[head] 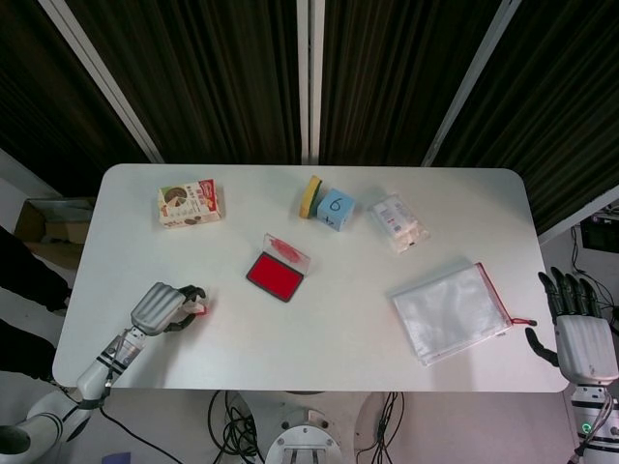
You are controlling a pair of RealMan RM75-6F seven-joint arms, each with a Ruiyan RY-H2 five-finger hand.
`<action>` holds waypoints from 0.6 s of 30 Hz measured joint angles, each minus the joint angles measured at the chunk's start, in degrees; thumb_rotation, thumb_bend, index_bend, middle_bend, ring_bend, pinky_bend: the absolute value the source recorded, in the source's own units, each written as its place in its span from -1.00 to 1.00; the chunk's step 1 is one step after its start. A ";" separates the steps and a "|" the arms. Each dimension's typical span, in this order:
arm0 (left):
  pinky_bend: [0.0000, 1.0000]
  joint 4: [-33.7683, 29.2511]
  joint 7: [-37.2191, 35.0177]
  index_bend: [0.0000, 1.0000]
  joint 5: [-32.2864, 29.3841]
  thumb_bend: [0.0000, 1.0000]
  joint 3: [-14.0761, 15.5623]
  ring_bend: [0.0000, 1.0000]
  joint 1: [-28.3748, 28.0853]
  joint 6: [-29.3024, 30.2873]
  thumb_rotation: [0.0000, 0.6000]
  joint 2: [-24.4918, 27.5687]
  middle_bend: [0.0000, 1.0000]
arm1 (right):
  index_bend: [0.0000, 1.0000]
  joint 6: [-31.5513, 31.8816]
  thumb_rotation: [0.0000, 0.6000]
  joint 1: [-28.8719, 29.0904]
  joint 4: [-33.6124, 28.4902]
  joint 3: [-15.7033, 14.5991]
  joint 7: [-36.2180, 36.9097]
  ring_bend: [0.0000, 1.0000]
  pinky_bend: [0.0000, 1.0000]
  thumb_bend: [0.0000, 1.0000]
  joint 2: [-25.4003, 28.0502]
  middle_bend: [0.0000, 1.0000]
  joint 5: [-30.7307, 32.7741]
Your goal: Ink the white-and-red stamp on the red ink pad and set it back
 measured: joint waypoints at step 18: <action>0.87 -10.79 2.89 -0.44 -1.37 -0.58 -2.31 0.57 2.88 8.16 0.64 7.65 -0.22 | -1.00 0.94 1.00 -0.09 -0.11 0.74 0.78 -1.00 -1.00 -0.59 0.40 -1.00 0.17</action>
